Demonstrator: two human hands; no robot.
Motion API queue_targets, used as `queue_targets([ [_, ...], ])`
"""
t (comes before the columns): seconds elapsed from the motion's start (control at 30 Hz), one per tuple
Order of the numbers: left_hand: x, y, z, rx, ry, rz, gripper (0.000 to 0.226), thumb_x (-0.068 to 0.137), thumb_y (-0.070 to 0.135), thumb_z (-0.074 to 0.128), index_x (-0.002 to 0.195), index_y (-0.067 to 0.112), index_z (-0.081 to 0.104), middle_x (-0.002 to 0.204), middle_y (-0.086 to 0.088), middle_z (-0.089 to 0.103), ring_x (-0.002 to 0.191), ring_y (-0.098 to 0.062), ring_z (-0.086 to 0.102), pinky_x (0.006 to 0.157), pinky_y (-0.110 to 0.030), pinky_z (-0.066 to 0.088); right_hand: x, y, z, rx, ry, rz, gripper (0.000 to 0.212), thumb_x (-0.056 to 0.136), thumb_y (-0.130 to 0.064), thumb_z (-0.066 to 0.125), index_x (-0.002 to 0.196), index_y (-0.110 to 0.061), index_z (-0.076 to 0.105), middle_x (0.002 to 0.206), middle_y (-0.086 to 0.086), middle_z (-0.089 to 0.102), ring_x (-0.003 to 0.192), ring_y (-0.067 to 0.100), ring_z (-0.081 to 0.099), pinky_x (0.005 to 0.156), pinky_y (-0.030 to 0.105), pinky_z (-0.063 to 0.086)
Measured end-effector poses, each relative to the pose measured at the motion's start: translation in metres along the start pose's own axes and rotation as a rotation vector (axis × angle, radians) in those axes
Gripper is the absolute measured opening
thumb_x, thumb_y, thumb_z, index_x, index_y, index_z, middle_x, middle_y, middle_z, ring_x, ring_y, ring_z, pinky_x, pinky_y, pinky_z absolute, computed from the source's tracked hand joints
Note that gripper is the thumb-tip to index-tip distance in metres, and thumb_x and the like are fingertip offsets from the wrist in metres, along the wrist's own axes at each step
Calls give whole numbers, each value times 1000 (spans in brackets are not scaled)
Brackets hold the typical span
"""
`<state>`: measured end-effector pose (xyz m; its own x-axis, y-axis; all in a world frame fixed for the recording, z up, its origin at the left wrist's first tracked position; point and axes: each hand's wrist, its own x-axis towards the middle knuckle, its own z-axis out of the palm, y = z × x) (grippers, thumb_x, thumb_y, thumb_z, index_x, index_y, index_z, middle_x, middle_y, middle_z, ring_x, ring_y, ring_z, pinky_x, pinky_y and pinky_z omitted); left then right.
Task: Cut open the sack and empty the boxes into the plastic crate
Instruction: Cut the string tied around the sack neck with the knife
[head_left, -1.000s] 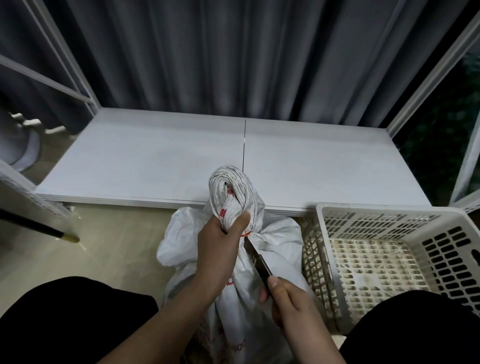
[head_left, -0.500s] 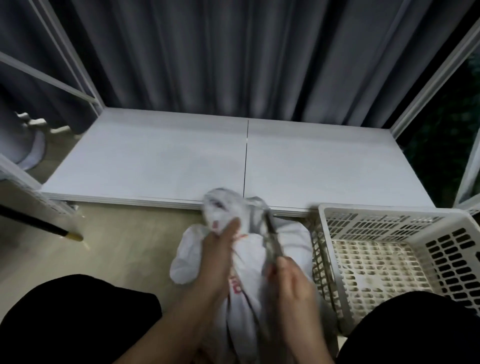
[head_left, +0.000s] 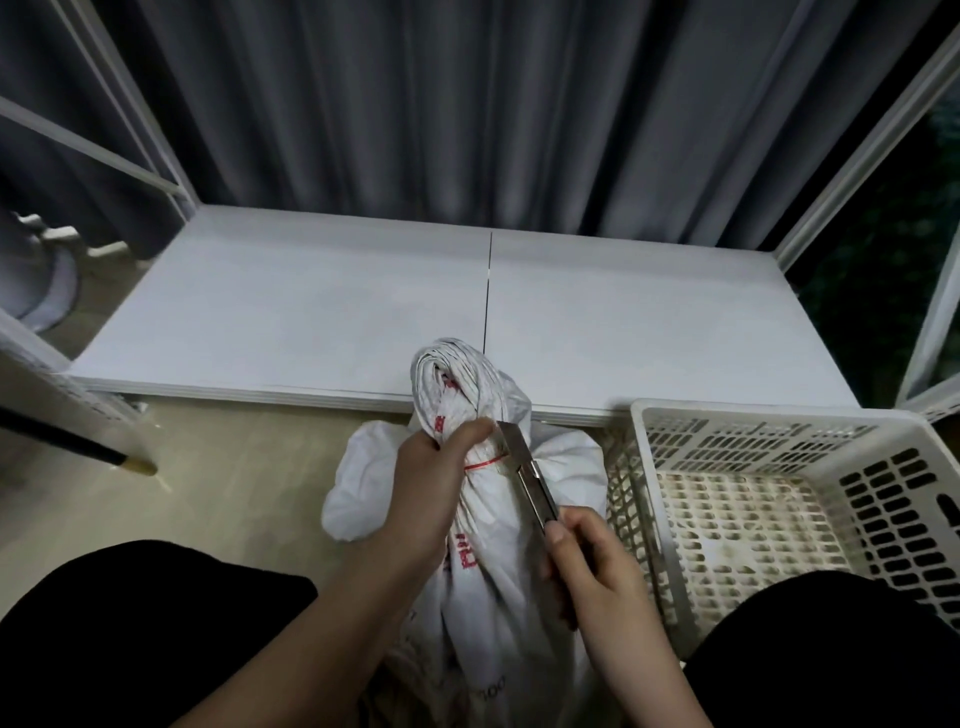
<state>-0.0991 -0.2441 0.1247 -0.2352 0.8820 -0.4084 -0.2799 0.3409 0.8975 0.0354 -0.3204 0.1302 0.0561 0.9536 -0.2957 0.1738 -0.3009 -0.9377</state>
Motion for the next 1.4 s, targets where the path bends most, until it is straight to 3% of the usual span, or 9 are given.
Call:
queue_targets([
  [0.13, 1, 5, -2, -6, -5, 8, 20, 82, 16, 68, 98, 6, 74, 91, -9, 76, 89, -24, 72, 87, -39, 55, -5, 1, -10, 23, 12, 33, 28, 93, -14, 54, 65, -16, 52, 48, 6, 54, 28, 11, 36, 32, 13, 25],
  [0.4, -3, 7, -1, 6, -9, 13, 20, 83, 17, 67, 98, 6, 74, 90, -8, 76, 88, -22, 73, 84, -35, 56, -7, 2, -12, 65, -62, 89, 35, 93, -12, 55, 59, -13, 51, 41, 5, 42, 28, 5, 29, 32, 13, 23],
  [0.6, -6, 7, 1, 19, -19, 11, 18, 84, 16, 66, 97, 6, 74, 87, -7, 77, 83, -18, 73, 72, -26, 56, -5, 2, -11, 211, -130, 218, 25, 95, -13, 51, 74, -5, 61, 42, 3, 40, 26, 8, 24, 32, 9, 18],
  [0.97, 0, 5, 0, -21, -124, -69, 31, 82, 21, 67, 109, 5, 70, 100, -11, 75, 97, -25, 71, 97, -44, 51, -4, 8, -9, 324, -132, 249, 24, 95, -13, 48, 78, 0, 59, 40, 4, 37, 26, 8, 21, 33, 8, 17],
  [1.07, 1, 5, 0, -90, -148, -111, 33, 85, 18, 63, 114, 2, 67, 104, -14, 73, 99, -28, 70, 95, -40, 51, -6, 11, -4, 392, -110, 267, 27, 91, -23, 59, 71, -5, 54, 40, 5, 33, 27, 10, 20, 31, 9, 16],
  [1.13, 2, 7, -1, -83, -135, -69, 32, 86, 19, 63, 114, 3, 68, 104, -13, 74, 100, -26, 70, 94, -39, 52, -7, 16, -1, 386, -34, 231, 33, 79, -31, 69, 60, -13, 50, 42, 2, 32, 30, 9, 24, 30, 13, 19],
  [1.2, 2, 10, -2, -13, -111, 2, 29, 87, 21, 64, 111, 6, 69, 102, -8, 75, 98, -21, 71, 93, -38, 52, -3, 20, 2, 290, 128, 110, 34, 74, -21, 75, 55, -18, 47, 46, -4, 35, 38, 6, 31, 38, 15, 28],
  [1.3, -5, 12, 3, 112, -136, 74, 24, 89, 24, 63, 106, 11, 72, 97, 0, 76, 95, -13, 71, 92, -35, 53, 11, 12, 11, 161, 256, -103, 31, 75, -13, 79, 71, -18, 49, 59, -8, 44, 51, 2, 40, 53, 15, 37],
  [1.4, -7, 12, 4, 118, -138, 49, 24, 89, 25, 63, 106, 11, 72, 97, -1, 76, 95, -15, 71, 93, -39, 53, 22, 5, 23, 84, 247, -185, 45, 64, -44, 79, 97, -25, 54, 84, -6, 55, 72, 3, 52, 67, 14, 42],
])
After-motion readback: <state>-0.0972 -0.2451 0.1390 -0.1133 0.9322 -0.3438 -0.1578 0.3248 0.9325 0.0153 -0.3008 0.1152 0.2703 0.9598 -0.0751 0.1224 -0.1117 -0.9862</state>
